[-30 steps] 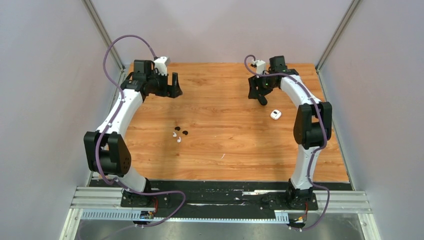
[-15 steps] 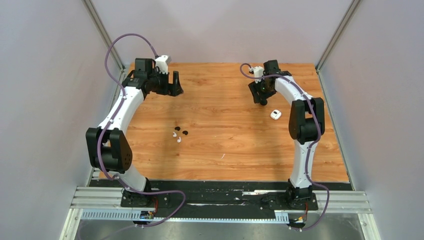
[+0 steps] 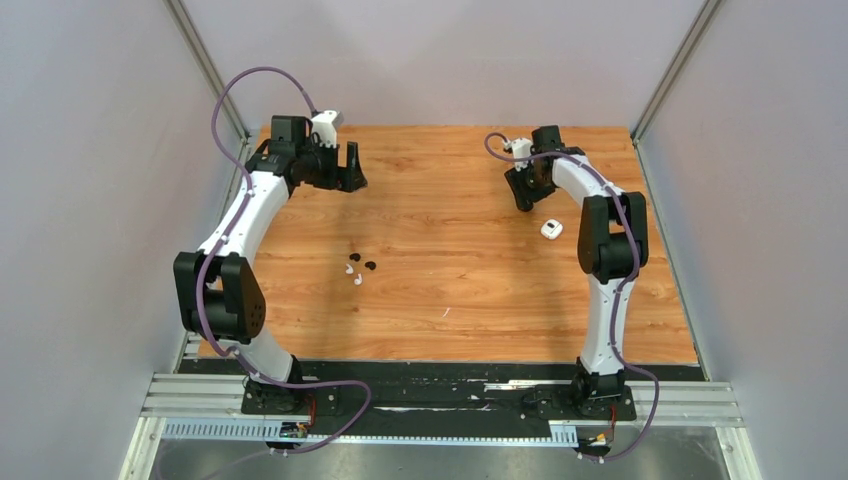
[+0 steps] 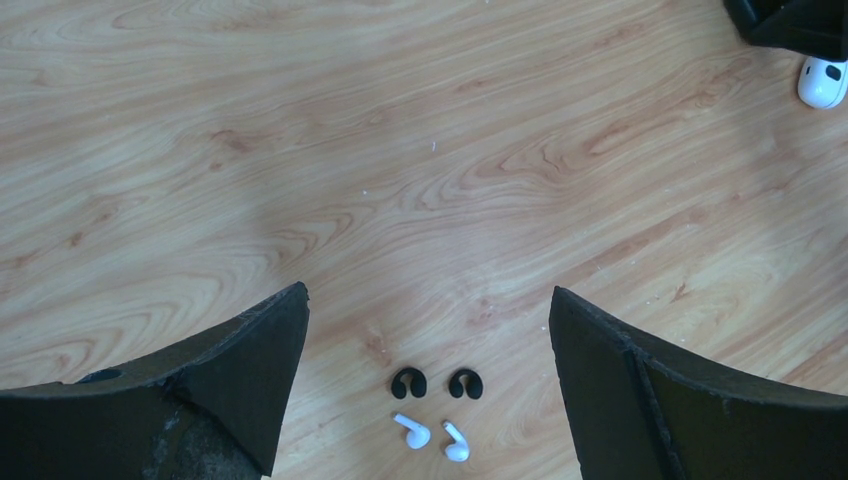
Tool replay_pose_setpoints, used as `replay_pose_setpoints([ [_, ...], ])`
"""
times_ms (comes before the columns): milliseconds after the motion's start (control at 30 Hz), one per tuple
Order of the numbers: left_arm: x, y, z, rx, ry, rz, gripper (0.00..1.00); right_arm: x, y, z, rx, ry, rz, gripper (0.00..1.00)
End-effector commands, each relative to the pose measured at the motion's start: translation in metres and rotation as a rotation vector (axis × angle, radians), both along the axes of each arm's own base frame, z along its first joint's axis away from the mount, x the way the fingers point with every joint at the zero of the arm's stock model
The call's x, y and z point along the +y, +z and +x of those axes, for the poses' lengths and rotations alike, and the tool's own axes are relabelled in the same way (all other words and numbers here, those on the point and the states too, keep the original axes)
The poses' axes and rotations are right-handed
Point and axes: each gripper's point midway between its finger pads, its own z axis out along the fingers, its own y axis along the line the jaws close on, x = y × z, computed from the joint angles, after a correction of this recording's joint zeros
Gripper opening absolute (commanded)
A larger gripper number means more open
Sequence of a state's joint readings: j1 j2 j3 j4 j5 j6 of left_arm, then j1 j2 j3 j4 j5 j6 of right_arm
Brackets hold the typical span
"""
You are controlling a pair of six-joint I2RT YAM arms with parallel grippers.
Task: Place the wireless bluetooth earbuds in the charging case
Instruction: Pick up the charging case at the center of the board.
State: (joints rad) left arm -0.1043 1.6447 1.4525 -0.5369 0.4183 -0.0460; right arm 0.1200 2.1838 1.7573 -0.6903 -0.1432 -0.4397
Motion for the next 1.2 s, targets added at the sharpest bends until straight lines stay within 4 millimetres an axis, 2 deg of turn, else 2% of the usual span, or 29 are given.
replay_pose_setpoints([
  [0, -0.005, 0.021, 0.01, -0.064, -0.031, -0.007, 0.95, -0.005, -0.011, 0.002, 0.003, 0.027, 0.009, 0.46],
  [133, -0.006, 0.023, 0.01, -0.071, -0.043, -0.008, 0.96, -0.01, -0.019, 0.0, 0.02, 0.031, 0.026, 0.47],
  [200, -0.007, 0.023, 0.011, -0.073, -0.056, -0.011, 0.95, -0.01, -0.022, -0.001, 0.027, 0.046, 0.047, 0.44],
  [300, -0.012, 0.025, 0.01, -0.074, -0.085, -0.027, 0.95, -0.009, -0.027, -0.001, 0.034, 0.055, 0.072, 0.3],
  [367, -0.016, 0.028, 0.009, -0.085, -0.116, -0.037, 0.94, -0.005, -0.022, 0.0, 0.025, 0.071, 0.098, 0.21],
  [433, -0.02, 0.035, 0.008, -0.117, -0.159, -0.039, 0.92, 0.005, -0.005, -0.001, 0.001, 0.103, 0.153, 0.16],
  [500, -0.025, 0.048, 0.007, -0.185, -0.211, -0.037, 0.9, 0.036, 0.032, -0.018, -0.02, 0.257, 0.329, 0.14],
  [567, -0.034, 0.061, 0.005, -0.302, -0.295, -0.005, 0.9, 0.063, 0.072, -0.039, -0.048, 0.412, 0.469, 0.08],
  [667, -0.058, 0.1, -0.007, -0.632, -0.506, 0.15, 0.9, 0.091, 0.127, -0.07, -0.035, 0.571, 0.657, 0.06],
  [700, -0.065, 0.102, -0.018, -0.702, -0.57, 0.184, 0.9, 0.098, 0.14, -0.076, -0.026, 0.608, 0.709, 0.06],
  [733, -0.078, 0.111, -0.02, -0.847, -0.669, 0.27, 0.91, 0.106, 0.152, -0.082, -0.009, 0.638, 0.759, 0.06],
  [767, -0.092, 0.107, -0.034, -0.912, -0.751, 0.299, 0.91, 0.113, 0.161, -0.086, 0.006, 0.668, 0.801, 0.06],
  [800, -0.097, 0.113, -0.033, -1.051, -0.827, 0.406, 0.92, 0.121, 0.173, -0.093, 0.025, 0.7, 0.844, 0.06],
  [833, -0.107, 0.105, -0.041, -1.099, -0.894, 0.433, 0.93, 0.13, 0.182, -0.099, 0.04, 0.731, 0.883, 0.05],
  [867, -0.113, 0.107, -0.041, -1.21, -0.963, 0.519, 0.93, 0.138, 0.192, -0.102, 0.034, 0.768, 0.907, 0.05],
  [900, -0.119, 0.102, -0.044, -1.248, -1.011, 0.54, 0.94, 0.145, 0.199, -0.103, 0.036, 0.779, 0.924, 0.05],
  [1000, -0.135, 0.105, -0.048, -1.423, -1.143, 0.586, 0.91, 0.161, 0.212, -0.111, -0.064, 0.909, 0.904, 0.03],
  [1167, -0.155, 0.114, -0.045, -1.543, -1.22, 0.544, 0.86, 0.178, 0.196, -0.122, -0.143, 1.094, 0.708, 0.02],
])
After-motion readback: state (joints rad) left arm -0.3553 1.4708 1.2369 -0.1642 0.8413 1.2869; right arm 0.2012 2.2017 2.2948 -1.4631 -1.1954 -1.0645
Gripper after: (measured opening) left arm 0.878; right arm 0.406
